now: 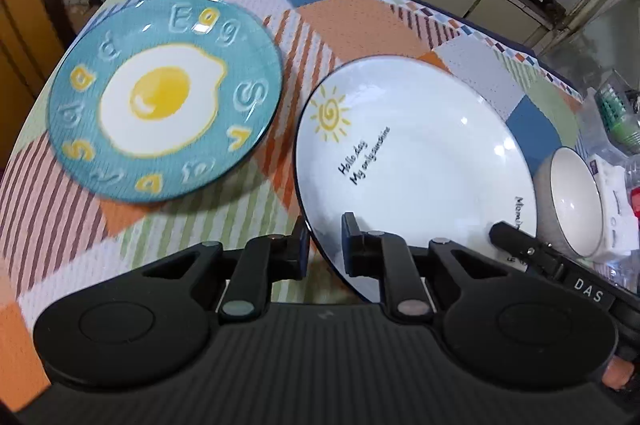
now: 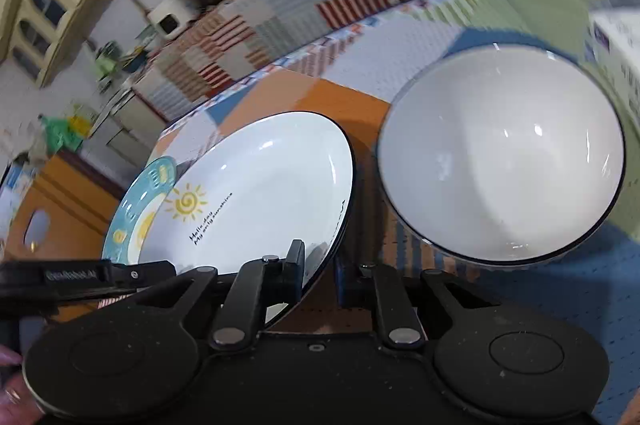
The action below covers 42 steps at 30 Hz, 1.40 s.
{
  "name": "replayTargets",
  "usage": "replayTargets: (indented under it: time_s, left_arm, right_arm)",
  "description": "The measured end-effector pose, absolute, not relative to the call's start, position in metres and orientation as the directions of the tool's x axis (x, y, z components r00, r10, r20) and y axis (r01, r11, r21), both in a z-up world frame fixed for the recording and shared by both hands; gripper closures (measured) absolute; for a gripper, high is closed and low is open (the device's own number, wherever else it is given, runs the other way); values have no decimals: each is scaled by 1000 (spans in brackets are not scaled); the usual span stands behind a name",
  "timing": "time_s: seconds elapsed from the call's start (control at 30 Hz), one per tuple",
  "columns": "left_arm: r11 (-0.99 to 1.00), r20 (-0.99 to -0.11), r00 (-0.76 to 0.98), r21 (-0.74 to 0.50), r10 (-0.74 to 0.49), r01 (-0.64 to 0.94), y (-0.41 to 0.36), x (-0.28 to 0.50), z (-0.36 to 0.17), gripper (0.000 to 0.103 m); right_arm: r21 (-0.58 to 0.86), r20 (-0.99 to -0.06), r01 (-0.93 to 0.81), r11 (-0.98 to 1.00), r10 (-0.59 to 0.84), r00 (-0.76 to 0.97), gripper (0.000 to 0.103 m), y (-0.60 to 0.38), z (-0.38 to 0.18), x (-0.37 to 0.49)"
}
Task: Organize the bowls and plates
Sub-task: 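Lift the sun-print plate with the left gripper and carry it over the pink-bunny plate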
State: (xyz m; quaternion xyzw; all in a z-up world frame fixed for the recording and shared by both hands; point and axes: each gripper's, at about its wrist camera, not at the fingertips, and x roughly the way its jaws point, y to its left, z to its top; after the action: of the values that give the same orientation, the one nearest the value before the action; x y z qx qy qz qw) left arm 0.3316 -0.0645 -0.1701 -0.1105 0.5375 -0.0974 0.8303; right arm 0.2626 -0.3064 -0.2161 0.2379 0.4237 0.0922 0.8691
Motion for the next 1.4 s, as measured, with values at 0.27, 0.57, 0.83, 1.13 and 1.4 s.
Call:
replayTargets:
  time_s: [0.27, 0.57, 0.83, 1.13, 1.4]
  left_arm:
    - [944, -856, 408, -325, -317, 51, -46, 290, -137, 86]
    - [940, -834, 434, -318, -340, 124, -40, 228, -92, 86]
    - [936, -831, 430, -311, -353, 168, -34, 180, -69, 84]
    - [935, -845, 409, -272, -344, 226, -37, 143, -63, 84]
    - [933, -876, 340, -274, -342, 232, -43, 141, -97, 82]
  right_arm:
    - [459, -666, -71, 886, 396, 633, 82, -294, -167, 241]
    - [451, -632, -140, 881, 426, 647, 82, -293, -128, 188]
    - [455, -598, -172, 874, 443, 668, 80, -291, -105, 139]
    - [447, -603, -185, 875, 448, 661, 80, -289, -103, 97]
    - [451, -628, -175, 875, 450, 635, 79, -291, -129, 86]
